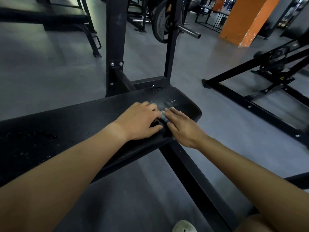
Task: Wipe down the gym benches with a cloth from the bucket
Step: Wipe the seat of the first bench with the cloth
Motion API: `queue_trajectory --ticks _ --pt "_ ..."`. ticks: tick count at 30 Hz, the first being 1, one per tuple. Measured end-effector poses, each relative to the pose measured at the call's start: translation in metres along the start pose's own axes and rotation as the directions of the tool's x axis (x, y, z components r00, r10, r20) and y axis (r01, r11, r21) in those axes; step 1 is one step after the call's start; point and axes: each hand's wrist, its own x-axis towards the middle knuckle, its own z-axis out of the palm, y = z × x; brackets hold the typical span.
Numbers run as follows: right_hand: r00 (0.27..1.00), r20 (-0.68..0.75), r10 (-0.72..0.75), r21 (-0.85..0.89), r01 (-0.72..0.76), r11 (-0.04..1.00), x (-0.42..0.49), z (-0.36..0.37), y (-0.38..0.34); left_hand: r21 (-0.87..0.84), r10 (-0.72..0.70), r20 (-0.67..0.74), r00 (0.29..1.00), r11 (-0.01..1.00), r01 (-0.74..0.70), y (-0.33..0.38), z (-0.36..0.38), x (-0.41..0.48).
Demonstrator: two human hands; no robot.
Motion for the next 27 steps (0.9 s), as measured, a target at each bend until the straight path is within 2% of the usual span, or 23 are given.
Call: queue_trajectory --ticks 3,5,7,10,13,16,19,22,25,27 --pt "0.999 -0.046 0.012 0.030 -0.011 0.999 0.012 -0.006 0.018 0.024 -0.208 0.019 0.978 0.978 0.207 -0.007 -0.002 0.004" --pt "0.982 -0.104 0.159 0.014 -0.158 0.987 0.029 -0.012 0.035 0.038 -0.320 0.058 0.946 0.947 0.318 -0.011 -0.002 0.006" --pt "0.944 -0.124 0.307 -0.018 -0.311 0.950 0.048 -0.013 0.043 0.061 -0.362 0.096 0.927 0.932 0.358 -0.014 0.000 0.007" --pt "0.921 -0.140 0.365 -0.062 -0.376 0.925 0.068 -0.004 0.032 0.080 -0.333 0.092 0.938 0.942 0.326 -0.021 0.004 0.006" --pt "0.967 -0.133 0.219 -0.012 -0.223 0.975 0.069 0.006 0.010 0.089 -0.301 0.057 0.952 0.951 0.295 -0.028 0.005 0.007" --pt "0.998 -0.048 0.046 -0.014 -0.046 0.999 0.061 0.008 -0.002 0.103 -0.281 0.045 0.959 0.956 0.276 -0.036 0.009 0.010" --pt "1.000 -0.013 -0.024 0.031 0.025 0.999 0.061 0.004 0.008 0.101 -0.280 0.027 0.960 0.956 0.276 -0.038 0.014 0.012" --pt "0.991 -0.069 0.117 0.029 -0.115 0.993 0.074 -0.006 0.039 0.078 -0.283 0.019 0.959 0.957 0.280 -0.041 0.016 0.011" --pt "0.951 -0.109 0.289 0.020 -0.289 0.957 0.085 -0.010 0.055 0.063 -0.275 0.021 0.961 0.960 0.273 -0.042 0.019 0.009" --pt "0.944 -0.111 0.310 -0.019 -0.314 0.949 0.086 -0.005 0.043 0.062 -0.270 0.021 0.963 0.961 0.269 -0.043 0.021 0.007"
